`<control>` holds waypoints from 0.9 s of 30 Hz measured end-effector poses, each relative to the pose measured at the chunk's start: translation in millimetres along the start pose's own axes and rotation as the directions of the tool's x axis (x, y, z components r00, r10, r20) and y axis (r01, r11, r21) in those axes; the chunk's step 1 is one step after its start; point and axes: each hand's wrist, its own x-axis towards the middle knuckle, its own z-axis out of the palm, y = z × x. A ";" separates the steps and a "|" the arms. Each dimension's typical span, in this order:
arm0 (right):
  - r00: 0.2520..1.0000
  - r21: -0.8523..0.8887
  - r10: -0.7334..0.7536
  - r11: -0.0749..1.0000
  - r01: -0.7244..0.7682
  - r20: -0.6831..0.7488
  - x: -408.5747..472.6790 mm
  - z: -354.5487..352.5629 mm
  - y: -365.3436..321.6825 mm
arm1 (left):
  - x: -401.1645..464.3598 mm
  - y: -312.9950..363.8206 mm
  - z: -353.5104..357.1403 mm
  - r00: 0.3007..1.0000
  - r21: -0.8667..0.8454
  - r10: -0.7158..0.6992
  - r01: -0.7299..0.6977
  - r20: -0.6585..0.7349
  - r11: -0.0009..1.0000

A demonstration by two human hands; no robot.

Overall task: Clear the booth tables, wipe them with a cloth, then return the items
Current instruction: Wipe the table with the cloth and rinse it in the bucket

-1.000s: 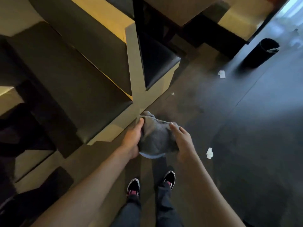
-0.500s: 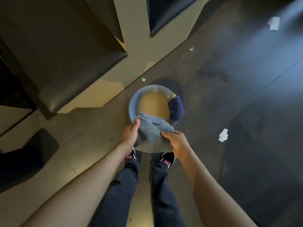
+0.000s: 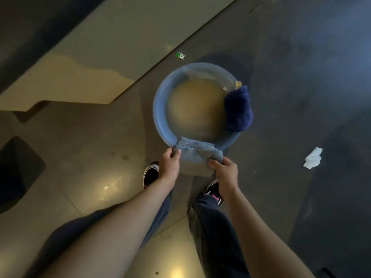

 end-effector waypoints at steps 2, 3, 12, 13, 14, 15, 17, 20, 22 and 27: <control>1.000 0.003 -0.022 1.000 0.022 0.001 21.8 6.3 7.1 | 19.9 -6.1 13.1 1.000 0.012 0.018 -0.018 -0.020 1.000; 1.000 0.010 -0.024 1.000 0.024 0.005 30.7 8.8 11.7 | 26.5 -8.0 18.3 1.000 0.013 0.014 -0.014 -0.021 1.000; 0.974 0.029 -0.072 0.996 0.080 -0.215 35.1 37.5 31.1 | 29.6 -23.3 42.4 0.987 -0.206 -0.099 0.124 0.128 0.971; 0.986 0.068 -0.049 0.996 0.060 -0.157 35.5 38.4 30.7 | 28.4 -22.6 41.4 0.982 -0.212 -0.105 0.138 0.157 0.967; 0.997 0.113 -0.016 0.993 0.025 -0.079 34.2 38.7 28.7 | 24.9 -20.1 39.0 0.978 -0.210 -0.110 0.147 0.180 0.967; 1.000 0.149 0.014 0.989 -0.014 -0.001 34.3 39.0 28.5 | 22.3 -17.4 35.6 0.972 -0.206 -0.113 0.156 0.207 0.966; 0.997 0.191 0.044 0.980 -0.055 0.065 29.1 37.4 22.5 | 9.7 -7.3 28.4 0.957 -0.174 -0.120 0.170 0.264 0.970; 0.999 0.321 0.026 0.946 -0.034 0.029 -2.8 24.7 -3.2 | -24.6 16.4 16.9 0.958 -0.173 -0.063 0.115 0.279 0.978; 1.000 0.397 0.000 0.918 -0.005 0.012 -27.4 15.3 -25.2 | -47.4 35.5 10.7 0.968 -0.245 -0.007 0.070 0.251 0.967; 0.993 0.552 -0.105 0.826 0.113 -0.047 -122.5 -32.6 -96.7 | -135.5 112.5 -15.3 0.950 -0.343 0.174 -0.077 0.260 0.936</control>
